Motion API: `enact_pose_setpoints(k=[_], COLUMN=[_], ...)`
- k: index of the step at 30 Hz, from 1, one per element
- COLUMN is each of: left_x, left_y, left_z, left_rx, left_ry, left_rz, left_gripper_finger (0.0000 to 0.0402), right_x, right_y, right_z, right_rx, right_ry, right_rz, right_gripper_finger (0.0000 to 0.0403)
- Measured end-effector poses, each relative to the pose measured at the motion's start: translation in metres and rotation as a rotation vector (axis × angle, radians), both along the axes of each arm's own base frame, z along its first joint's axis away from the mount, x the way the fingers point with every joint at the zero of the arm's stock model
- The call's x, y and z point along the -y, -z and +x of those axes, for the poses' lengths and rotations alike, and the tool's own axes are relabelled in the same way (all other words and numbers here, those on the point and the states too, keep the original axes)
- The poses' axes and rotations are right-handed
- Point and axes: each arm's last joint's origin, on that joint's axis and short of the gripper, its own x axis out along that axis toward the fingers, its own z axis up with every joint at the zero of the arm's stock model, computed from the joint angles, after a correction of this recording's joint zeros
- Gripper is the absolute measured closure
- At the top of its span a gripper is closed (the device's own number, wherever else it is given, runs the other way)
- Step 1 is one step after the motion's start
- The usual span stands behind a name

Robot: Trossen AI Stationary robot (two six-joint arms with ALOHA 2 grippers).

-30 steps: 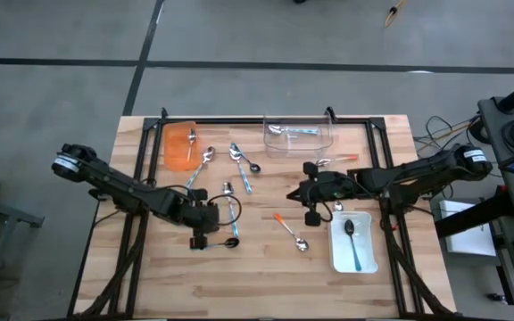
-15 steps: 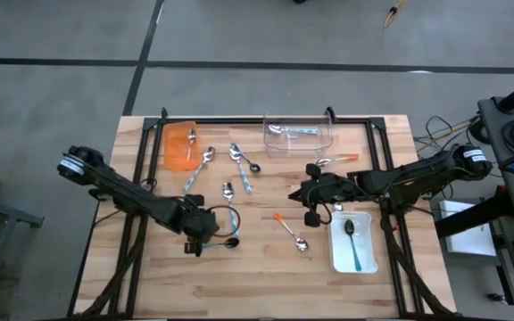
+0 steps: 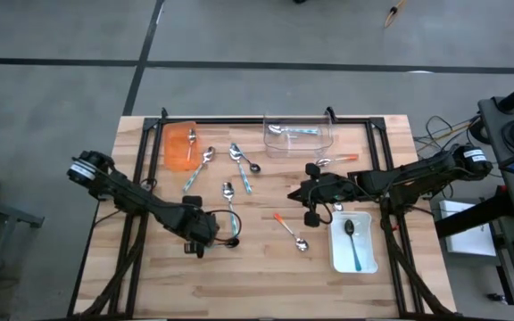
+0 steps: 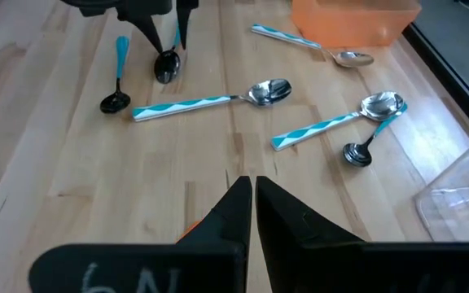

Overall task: Sort silverware by color (type)
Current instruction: Put the blue spoon into the white bin

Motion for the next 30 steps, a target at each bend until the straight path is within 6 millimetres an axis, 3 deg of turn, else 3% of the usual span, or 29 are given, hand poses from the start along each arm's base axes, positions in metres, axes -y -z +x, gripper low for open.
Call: enact_pose_setpoints(k=[10, 17, 23, 30], left_x=[0.001, -0.004, -0.009, -0.017], left_y=[0.0, -0.007, -0.042, -0.1], left_z=[0.0, -0.005, -0.009, -0.011], left_rx=[0.011, 0.03, 0.233, 0.657], left_ry=[-0.041, -0.07, -0.039, 0.063], left_rz=[-0.023, 0.017, 0.025, 0.093], left_gripper_finger=[0.0391, 0.04, 0.0401, 0.0401], right_x=[0.0, 0.0, 0.0, -0.001], right_y=[0.0, 0.0, -0.001, -0.007], right_z=[0.0, 0.0, 0.001, 0.007], right_rx=[0.001, 0.001, 0.015, 0.108], right_ry=[-0.001, -0.001, -0.001, -0.019], right_rz=[-0.001, -0.001, 0.0, -0.021], right_gripper_finger=[0.039, 0.039, 0.039, 0.039])
